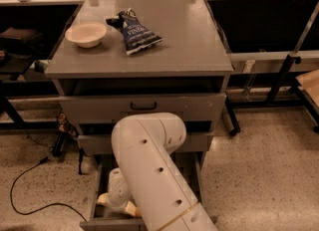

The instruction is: Pick orange from bottom drawer and place on counter

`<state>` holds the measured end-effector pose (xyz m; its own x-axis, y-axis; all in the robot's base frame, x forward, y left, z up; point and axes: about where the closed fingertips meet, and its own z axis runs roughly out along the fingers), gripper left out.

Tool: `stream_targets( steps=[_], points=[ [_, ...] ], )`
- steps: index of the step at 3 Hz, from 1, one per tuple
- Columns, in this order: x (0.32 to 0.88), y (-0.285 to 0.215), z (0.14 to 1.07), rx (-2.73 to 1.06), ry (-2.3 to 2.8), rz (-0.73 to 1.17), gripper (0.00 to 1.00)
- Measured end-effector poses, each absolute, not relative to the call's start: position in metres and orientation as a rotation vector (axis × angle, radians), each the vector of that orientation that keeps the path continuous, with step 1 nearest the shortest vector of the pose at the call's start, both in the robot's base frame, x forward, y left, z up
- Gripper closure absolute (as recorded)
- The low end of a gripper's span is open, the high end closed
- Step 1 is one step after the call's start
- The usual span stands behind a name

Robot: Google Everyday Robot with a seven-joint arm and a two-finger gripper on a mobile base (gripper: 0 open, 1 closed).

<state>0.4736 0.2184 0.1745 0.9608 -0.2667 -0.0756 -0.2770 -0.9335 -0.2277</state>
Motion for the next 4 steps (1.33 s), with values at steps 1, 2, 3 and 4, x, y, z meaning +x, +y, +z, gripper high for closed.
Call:
stream_targets(
  steps=[1, 2, 3, 4],
  points=[
    [0.467, 0.213, 0.178, -2.898, 0.406, 0.057, 0.00],
    [0.461, 0.206, 0.187, -2.941, 0.391, 0.014, 0.00],
    [0.470, 0.200, 0.199, -2.989, 0.355, -0.057, 0.00],
    [0.482, 0.195, 0.210, -3.027, 0.347, -0.091, 0.00]
  ],
)
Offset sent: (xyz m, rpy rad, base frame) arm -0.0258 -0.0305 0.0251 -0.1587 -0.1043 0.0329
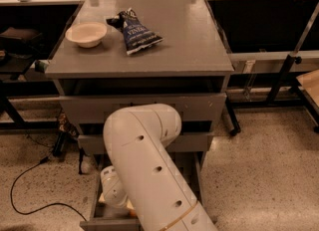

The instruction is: Pick orange from bottom drawer and place on counter

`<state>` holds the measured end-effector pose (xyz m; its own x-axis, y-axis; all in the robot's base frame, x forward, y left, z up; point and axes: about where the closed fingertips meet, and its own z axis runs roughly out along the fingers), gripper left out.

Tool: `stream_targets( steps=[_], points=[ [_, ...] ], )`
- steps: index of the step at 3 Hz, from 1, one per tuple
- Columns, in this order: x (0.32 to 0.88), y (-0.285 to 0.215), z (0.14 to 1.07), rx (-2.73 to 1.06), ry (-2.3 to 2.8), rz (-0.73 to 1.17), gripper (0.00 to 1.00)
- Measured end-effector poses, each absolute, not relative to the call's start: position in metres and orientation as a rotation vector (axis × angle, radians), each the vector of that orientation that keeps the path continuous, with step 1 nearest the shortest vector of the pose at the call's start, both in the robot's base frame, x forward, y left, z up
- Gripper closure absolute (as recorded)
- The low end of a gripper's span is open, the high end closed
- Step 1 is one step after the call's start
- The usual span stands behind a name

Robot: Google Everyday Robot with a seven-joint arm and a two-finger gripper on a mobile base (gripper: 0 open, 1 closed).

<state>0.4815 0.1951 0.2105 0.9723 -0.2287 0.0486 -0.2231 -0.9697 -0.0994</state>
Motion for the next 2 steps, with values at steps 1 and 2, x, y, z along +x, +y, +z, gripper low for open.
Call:
stream_targets(
  steps=[1, 2],
  points=[
    [0.4815, 0.1951, 0.2105, -3.027, 0.348, -0.091, 0.00],
    [0.4841, 0.1908, 0.2087, -3.032, 0.362, -0.115, 0.00]
  ],
)
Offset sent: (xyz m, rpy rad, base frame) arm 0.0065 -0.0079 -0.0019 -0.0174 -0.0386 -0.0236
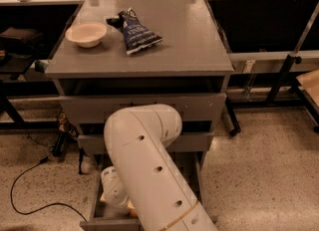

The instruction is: Pick orange from bottom drawer and place on counter

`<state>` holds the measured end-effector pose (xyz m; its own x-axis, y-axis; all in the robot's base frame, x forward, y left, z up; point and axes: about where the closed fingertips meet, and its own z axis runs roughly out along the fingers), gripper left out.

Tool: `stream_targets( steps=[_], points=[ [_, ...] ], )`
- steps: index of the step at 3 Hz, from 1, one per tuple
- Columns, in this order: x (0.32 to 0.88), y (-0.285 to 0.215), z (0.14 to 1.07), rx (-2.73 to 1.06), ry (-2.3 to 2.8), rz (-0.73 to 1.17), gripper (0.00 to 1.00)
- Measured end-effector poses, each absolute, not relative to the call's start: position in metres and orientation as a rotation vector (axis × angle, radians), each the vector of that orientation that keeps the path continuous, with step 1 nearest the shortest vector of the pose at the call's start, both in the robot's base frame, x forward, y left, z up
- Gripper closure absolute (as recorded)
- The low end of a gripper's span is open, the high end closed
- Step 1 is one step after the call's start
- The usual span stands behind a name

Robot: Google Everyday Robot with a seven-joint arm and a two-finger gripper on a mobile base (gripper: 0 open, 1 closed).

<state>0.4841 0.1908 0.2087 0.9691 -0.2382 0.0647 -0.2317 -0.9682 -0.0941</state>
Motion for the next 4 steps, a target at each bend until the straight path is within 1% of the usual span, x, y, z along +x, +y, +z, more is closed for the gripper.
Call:
stream_targets(
  steps=[2, 4],
  points=[
    [0.504, 0.165, 0.200, -3.048, 0.400, -0.129, 0.00],
    [0.490, 0.148, 0.156, -3.035, 0.324, -0.008, 0.00]
  ],
)
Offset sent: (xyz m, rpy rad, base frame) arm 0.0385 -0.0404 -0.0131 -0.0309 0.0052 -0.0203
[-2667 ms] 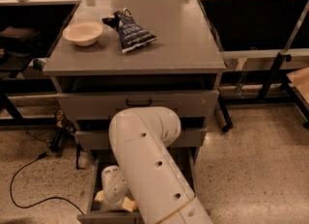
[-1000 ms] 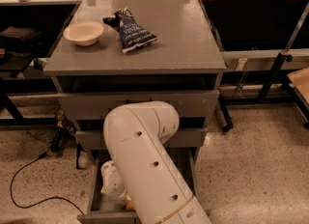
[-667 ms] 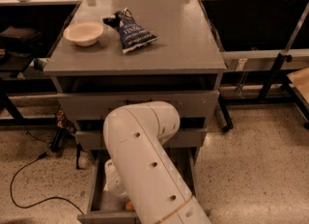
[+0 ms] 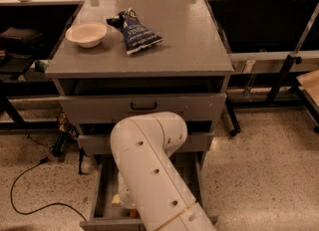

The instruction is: Pick orange from bottom drawer and place on counter

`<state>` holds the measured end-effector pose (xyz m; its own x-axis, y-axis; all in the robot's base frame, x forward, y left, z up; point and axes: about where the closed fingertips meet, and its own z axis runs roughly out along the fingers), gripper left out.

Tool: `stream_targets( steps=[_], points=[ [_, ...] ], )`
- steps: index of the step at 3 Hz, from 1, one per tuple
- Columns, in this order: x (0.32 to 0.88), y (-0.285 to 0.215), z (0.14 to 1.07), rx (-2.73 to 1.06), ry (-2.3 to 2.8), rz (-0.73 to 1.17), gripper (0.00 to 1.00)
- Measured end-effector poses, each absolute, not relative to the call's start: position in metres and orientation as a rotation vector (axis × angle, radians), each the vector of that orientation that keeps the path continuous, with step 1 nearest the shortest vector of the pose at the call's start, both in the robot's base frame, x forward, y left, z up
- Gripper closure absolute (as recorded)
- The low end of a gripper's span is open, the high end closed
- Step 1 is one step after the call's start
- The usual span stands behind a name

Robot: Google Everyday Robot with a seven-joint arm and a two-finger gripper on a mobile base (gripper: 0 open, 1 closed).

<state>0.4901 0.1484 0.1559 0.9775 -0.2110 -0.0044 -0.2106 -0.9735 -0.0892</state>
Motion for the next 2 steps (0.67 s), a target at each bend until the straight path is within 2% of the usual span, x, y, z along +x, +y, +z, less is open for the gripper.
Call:
stream_targets(
  steps=[2],
  points=[
    [0.4693, 0.1394, 0.1303, -3.043, 0.285, 0.069, 0.00]
  ],
)
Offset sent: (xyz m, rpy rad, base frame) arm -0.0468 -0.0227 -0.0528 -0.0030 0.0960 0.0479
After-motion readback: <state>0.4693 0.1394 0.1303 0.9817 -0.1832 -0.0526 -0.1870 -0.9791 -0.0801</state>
